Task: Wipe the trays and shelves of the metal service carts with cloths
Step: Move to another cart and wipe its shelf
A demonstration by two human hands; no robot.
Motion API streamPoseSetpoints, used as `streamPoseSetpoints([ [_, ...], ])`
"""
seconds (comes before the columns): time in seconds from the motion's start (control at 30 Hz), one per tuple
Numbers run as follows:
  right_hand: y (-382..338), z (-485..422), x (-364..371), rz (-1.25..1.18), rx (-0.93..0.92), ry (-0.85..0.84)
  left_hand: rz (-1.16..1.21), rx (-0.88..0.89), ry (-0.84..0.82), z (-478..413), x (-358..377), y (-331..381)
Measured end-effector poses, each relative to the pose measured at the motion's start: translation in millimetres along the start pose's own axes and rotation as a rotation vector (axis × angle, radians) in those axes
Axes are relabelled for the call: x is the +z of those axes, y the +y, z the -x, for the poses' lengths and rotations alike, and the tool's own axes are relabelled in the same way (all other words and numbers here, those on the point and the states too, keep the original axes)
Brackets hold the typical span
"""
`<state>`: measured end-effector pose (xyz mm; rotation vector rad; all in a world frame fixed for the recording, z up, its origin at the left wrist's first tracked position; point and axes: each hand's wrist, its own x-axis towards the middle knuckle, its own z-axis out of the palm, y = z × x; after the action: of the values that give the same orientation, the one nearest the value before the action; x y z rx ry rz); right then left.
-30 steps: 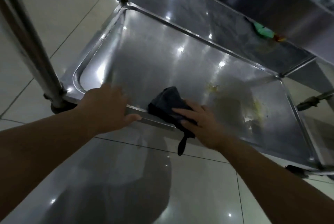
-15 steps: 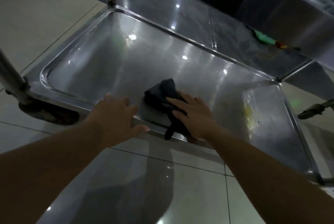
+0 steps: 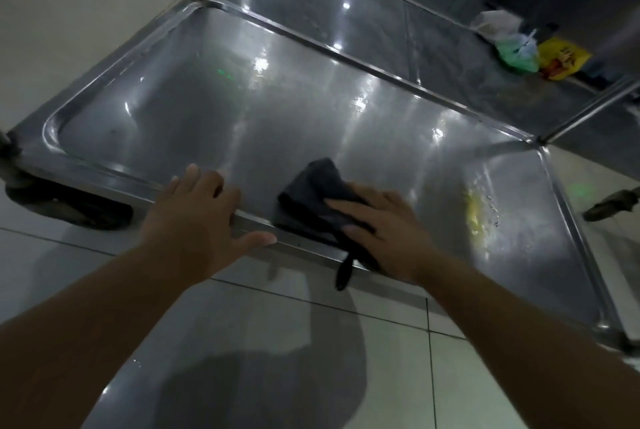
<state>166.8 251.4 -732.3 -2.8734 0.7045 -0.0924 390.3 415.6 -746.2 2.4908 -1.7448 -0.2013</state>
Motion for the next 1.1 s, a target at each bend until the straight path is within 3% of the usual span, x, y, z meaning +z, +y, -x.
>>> streamPoseSetpoints([
  [0.07,38.6,15.4,-7.7,0.025,0.166,0.056,0.024,-0.006,0.005,1.8,0.7,1.0],
  [0.17,79.5,17.1,-14.2,0.033,0.770,0.118,-0.004,-0.053,-0.006,4.4,-1.5,9.3],
  [0.23,75.0,5.7,-8.7,0.047,0.963,0.127,-0.020,-0.081,-0.024,7.5,-2.3,20.8],
  [0.3,53.3,1.4,1.1,0.120,0.832,0.082,0.010,-0.064,-0.020,10.5,-1.6,38.6],
  [0.37,29.4,12.1,10.4,0.143,0.533,0.081,0.015,0.011,-0.028,11.3,2.6,59.3],
  [0.43,18.1,36.6,10.0,0.064,0.253,0.044,-0.003,0.085,-0.073,8.4,8.5,76.2],
  [0.5,34.7,56.1,-0.5,0.005,0.096,0.006,0.022,0.105,-0.121,3.2,12.1,85.2],
  [0.57,71.6,63.4,-8.8,0.078,0.181,0.020,0.005,0.116,-0.119,-0.5,13.0,88.9],
  [0.7,127.0,49.6,-17.5,0.078,0.902,0.134,0.008,0.083,-0.087,-4.8,8.6,100.9],
  [0.77,117.1,31.6,-11.7,0.084,1.032,0.137,0.009,0.067,-0.081,-5.4,6.7,105.3],
  [0.83,92.9,21.1,-4.9,0.107,0.868,0.108,0.025,0.051,-0.058,-4.5,6.8,105.6],
  [0.93,60.0,43.7,2.7,0.086,0.315,0.053,0.048,0.034,-0.007,-2.3,7.1,103.3],
  [1.0,64.8,68.2,-5.2,0.035,0.103,0.001,0.057,0.024,-0.006,-2.3,7.3,103.0],
  [1.03,77.3,76.2,-10.5,0.052,0.087,0.004,0.059,0.020,-0.010,-2.7,7.0,103.7],
  [1.1,113.1,86.7,-19.4,0.134,0.301,0.047,0.048,0.009,-0.018,-2.8,6.4,106.4],
])
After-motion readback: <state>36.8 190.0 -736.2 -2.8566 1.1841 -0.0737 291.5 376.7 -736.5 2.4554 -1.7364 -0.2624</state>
